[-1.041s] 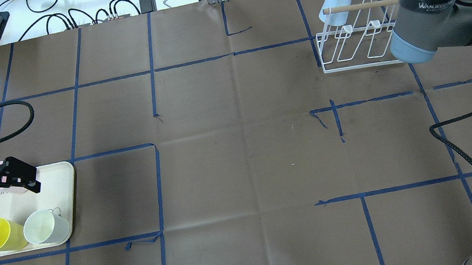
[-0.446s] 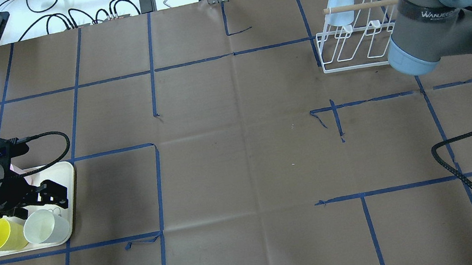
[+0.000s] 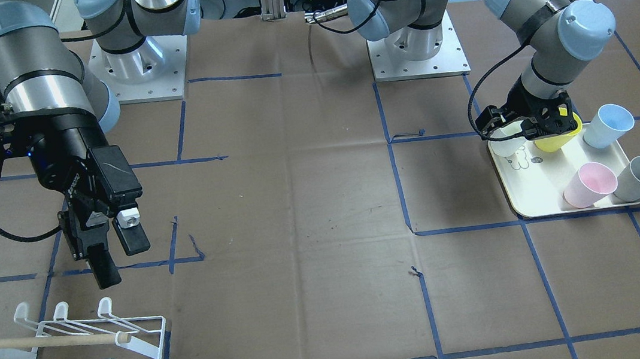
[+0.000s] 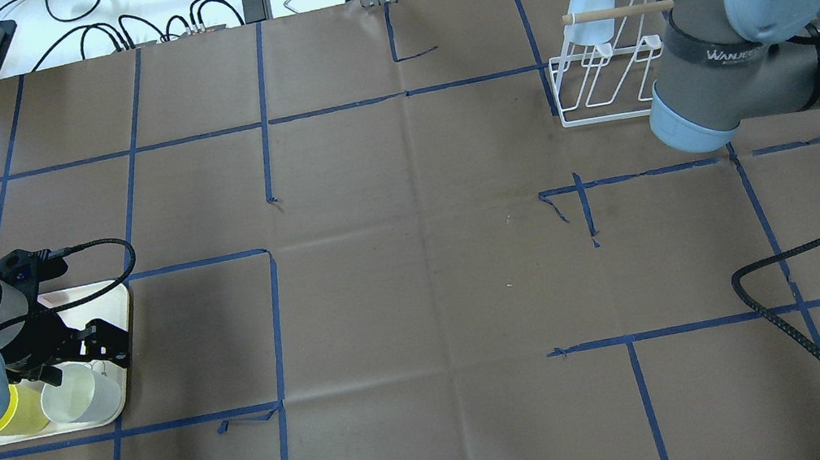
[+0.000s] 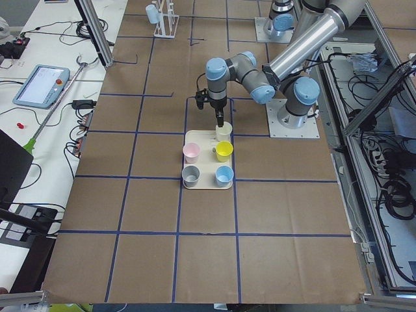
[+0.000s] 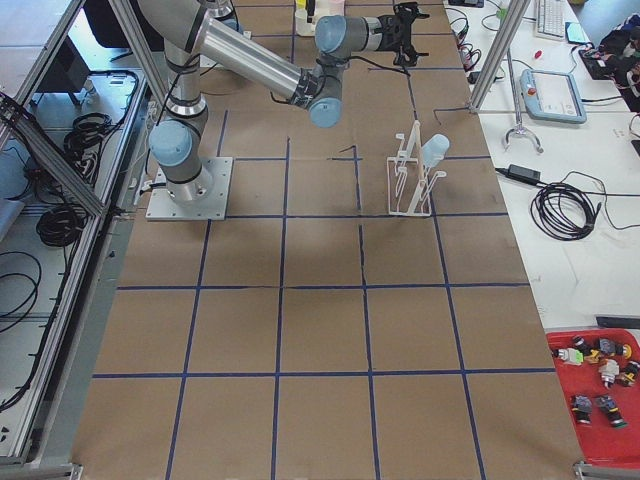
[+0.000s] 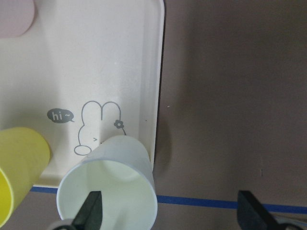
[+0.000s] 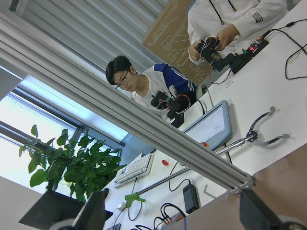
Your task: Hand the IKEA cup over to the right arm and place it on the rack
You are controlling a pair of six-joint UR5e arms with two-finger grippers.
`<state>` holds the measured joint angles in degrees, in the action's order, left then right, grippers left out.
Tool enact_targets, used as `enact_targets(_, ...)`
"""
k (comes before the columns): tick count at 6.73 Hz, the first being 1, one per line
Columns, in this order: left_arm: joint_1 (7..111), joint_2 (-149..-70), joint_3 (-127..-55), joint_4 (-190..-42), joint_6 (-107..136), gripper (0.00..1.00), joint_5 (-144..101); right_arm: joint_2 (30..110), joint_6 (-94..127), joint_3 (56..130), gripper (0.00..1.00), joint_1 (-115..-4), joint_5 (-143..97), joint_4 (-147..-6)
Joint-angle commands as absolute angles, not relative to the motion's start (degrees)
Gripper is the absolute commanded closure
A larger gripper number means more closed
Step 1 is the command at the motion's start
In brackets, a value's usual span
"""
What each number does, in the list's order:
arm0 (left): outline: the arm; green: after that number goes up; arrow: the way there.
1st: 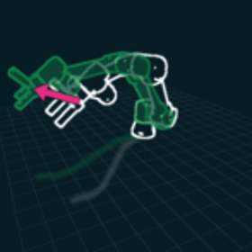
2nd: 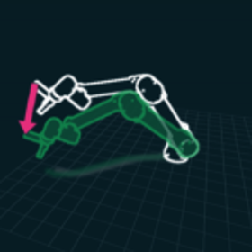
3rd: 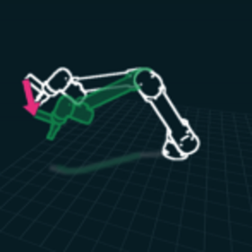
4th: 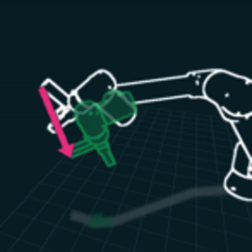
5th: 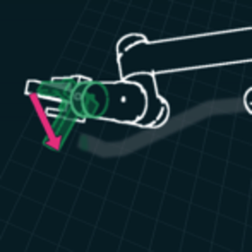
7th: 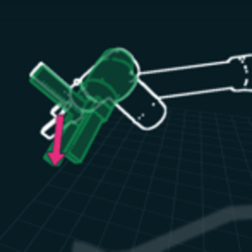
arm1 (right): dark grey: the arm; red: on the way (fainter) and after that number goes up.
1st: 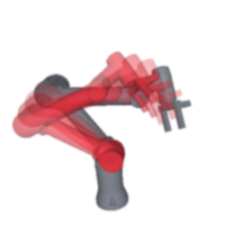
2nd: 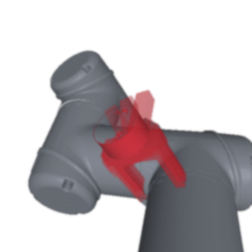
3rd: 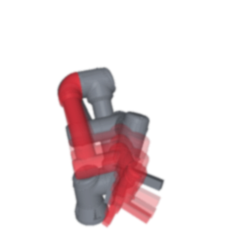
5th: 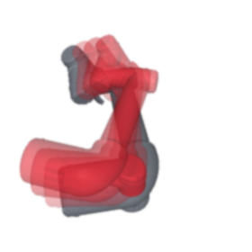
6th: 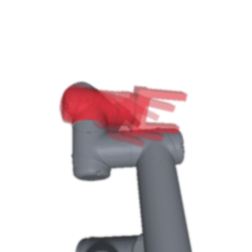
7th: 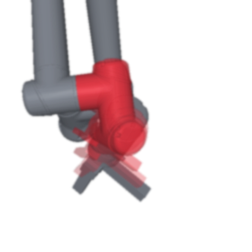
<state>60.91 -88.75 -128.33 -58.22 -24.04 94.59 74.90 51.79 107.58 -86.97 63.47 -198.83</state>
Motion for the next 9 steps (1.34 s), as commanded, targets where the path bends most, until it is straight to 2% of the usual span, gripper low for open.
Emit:
enact_targets(1, 60.91, -90.35, -129.02, -56.60, -23.64, 0.01, 97.19, 73.92, 70.30, 108.89, 0.00, -87.89, 63.54, -207.12)
enact_targets(2, 61.00, -90.35, -128.94, -56.60, -23.64, 0.06, 97.38, 74.00, 73.79, 110.55, 0.00, -89.28, 63.89, -208.20)
enact_targets(4, 61.00, -90.71, -128.85, -57.21, -24.26, 0.93, 102.29, 74.09, 79.50, 113.89, 0.00, -91.32, 64.51, -212.42)
enact_targets(5, 61.00, -90.62, -128.50, -57.22, -24.52, 1.00, 102.30, 74.53, 83.54, 115.65, 0.00, -91.23, 64.34, -212.69)
enact_targets(7, 61.35, -89.21, -127.97, -57.13, -24.70, 1.00, 101.08, 74.44, 89.45, 118.03, 0.00, -91.23, 64.51, -216.99)
enact_targets(9, 62.22, -88.77, -123.17, -58.09, -24.26, 1.00, 96.79, 74.53, 89.38, 117.95, 0.00, -91.23, 64.42, -216.57)
